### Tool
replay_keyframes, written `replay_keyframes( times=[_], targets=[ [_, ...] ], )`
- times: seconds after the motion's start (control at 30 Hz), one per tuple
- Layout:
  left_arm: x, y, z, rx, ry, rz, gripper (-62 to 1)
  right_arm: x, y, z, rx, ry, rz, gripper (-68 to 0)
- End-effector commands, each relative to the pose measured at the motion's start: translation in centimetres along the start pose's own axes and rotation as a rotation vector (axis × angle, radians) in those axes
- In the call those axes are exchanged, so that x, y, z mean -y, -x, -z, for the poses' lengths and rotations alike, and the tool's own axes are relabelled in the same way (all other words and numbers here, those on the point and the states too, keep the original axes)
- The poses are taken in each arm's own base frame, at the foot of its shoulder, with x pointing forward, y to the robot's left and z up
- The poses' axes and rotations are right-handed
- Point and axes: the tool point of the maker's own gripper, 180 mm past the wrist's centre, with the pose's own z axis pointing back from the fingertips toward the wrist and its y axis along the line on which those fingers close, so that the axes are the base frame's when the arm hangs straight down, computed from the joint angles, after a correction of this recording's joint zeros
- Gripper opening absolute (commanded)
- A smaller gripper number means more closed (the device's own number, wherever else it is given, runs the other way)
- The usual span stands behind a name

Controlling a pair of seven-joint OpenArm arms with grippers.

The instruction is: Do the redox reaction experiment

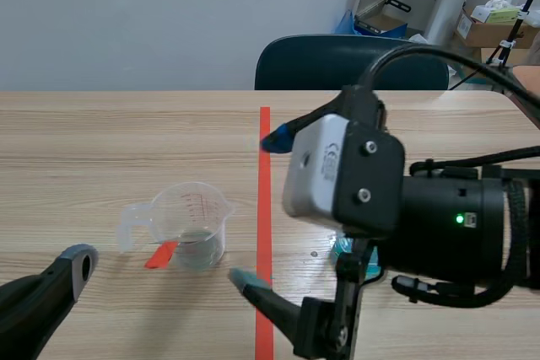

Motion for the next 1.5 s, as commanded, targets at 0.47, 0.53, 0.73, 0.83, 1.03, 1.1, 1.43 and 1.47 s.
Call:
replay_keyframes(
  times=[0.47,0.53,0.73,0.83,1.03,1.1,1.43,1.47],
  targets=[
    [0.1,-0.6,0.1,0.029,0.002,-0.009,1.4,-0.6,0.3,4.7,0.147,-0.031,-0.105,0.4],
    [0.1,-0.6,0.1,0.029,0.002,-0.009,1.4,-0.6,0.1,5.3,0.157,-0.033,-0.113,0.4],
    [0.1,-0.6,0.1,0.029,0.002,-0.009,1.4,-0.6,-0.3,7.1,0.178,-0.031,-0.126,0.4],
    [0.1,-0.6,0.1,0.029,0.002,-0.009,1.4,-0.4,-0.5,7.4,0.183,-0.028,-0.131,0.4],
    [0.1,-0.6,0.1,0.029,0.002,-0.009,1.4,0.4,-0.6,7.3,0.19,0.014,-0.149,-11.7],
    [0.1,-0.6,0.1,0.029,0.002,-0.009,1.4,0.4,-0.6,7.4,0.19,0.015,-0.15,-19.9],
    [0.1,-0.6,0.1,0.029,0.003,-0.009,1.4,0.4,-0.8,7.3,0.199,0.014,-0.15,-51.1],
    [0.1,-0.6,0.1,0.029,0.003,-0.009,1.4,0.4,-0.8,7.3,0.199,0.014,-0.15,-54.3]
  ],
)
